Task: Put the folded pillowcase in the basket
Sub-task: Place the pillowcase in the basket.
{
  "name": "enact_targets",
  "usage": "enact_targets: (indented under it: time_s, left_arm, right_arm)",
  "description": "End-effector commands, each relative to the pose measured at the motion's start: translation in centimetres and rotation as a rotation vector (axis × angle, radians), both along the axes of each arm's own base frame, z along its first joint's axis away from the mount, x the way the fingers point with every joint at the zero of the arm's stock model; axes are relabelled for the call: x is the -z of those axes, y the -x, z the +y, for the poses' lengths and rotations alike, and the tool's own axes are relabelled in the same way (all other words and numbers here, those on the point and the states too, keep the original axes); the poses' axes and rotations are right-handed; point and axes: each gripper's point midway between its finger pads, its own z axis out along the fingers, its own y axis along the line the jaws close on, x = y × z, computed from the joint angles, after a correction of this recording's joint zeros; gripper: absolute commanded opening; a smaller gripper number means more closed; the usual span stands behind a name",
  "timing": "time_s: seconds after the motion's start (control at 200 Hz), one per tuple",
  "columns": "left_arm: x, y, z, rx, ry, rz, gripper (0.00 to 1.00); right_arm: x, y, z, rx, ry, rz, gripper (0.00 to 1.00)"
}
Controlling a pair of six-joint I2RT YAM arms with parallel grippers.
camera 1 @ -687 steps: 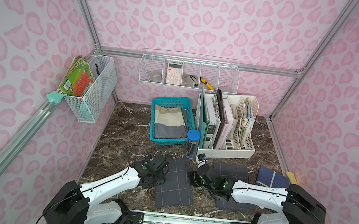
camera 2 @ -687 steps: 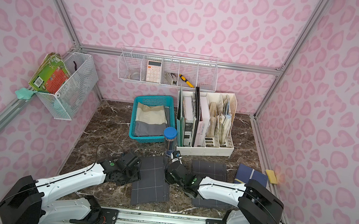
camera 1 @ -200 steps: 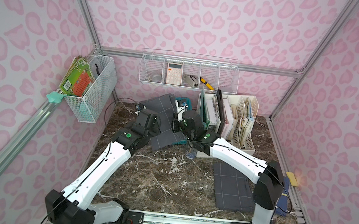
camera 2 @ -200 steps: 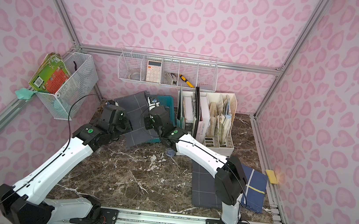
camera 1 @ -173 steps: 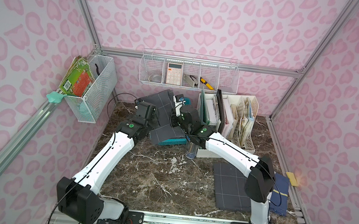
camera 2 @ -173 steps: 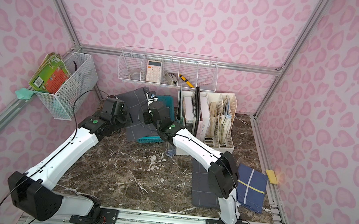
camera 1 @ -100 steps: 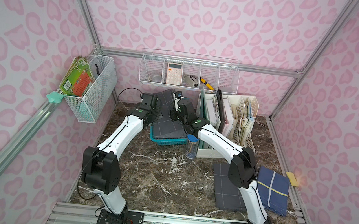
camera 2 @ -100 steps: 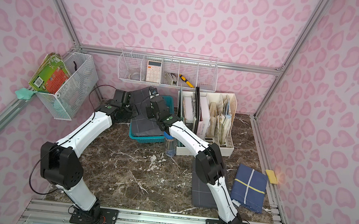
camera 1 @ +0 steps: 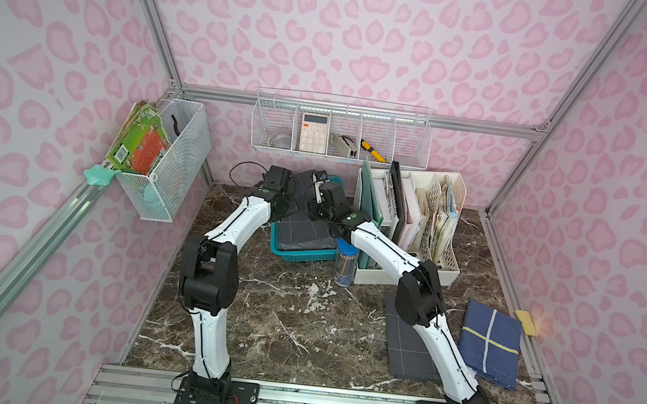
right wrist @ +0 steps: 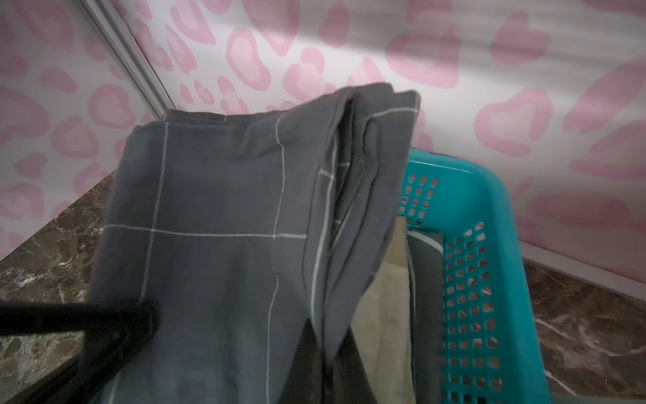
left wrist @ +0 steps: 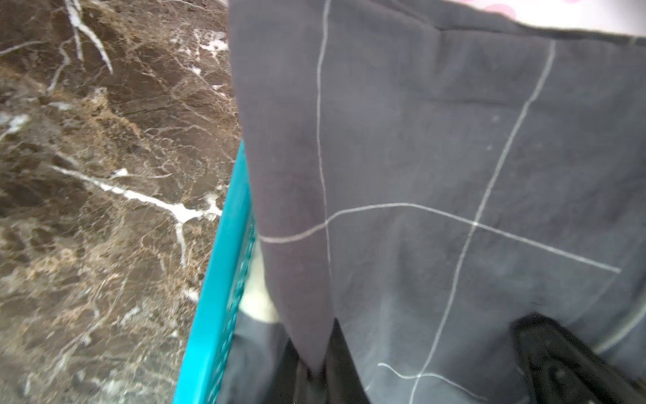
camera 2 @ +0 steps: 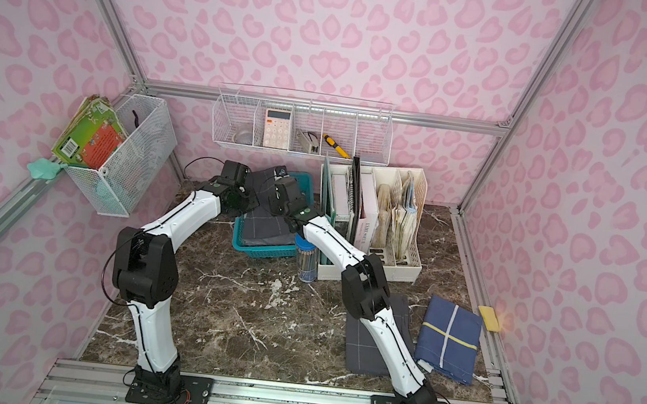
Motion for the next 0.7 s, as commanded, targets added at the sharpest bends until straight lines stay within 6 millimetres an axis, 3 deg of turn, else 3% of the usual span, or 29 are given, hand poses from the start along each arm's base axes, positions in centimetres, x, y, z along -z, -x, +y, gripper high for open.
enact_targets:
  time_s: [0.0, 0.11, 0.25, 0.36, 0.525, 0.695]
  left_arm:
    - [0.6, -0.3, 0.1, -0.002, -0.012, 0.018, 0.07]
    - [1.1, -0.4, 0.2, -0.010, -0.017, 0.037, 0.20]
    - [1.0, -0.5, -0.2, 0.012, -0.005, 0.047, 0.46]
    - [-0.1, -0.3, -0.7, 0.035, 0.013, 0.037, 0.62]
    - [-3.1, 0.7, -0.8, 0.043, 0.035, 0.000, 0.67]
    - [-6.2, 3.1, -0.6, 0.032, 0.060, -0.015, 0.67]
  right_arm:
    - [0.3, -0.3, 0.4, -0.010, -0.013, 0.001, 0.00]
    - [1.0, -0.4, 0.6, -0.013, -0.010, 0.009, 0.08]
    - [0.5, -0.4, 0.5, -0.002, -0.017, 0.007, 0.38]
    - [-1.4, -0.3, 0.2, 0.012, -0.023, -0.022, 0.60]
    - [-6.0, 0.8, 0.0, 0.022, -0.023, -0.094, 0.63]
    - [-11.0, 4.1, -0.3, 0.009, -0.049, -0.166, 0.66]
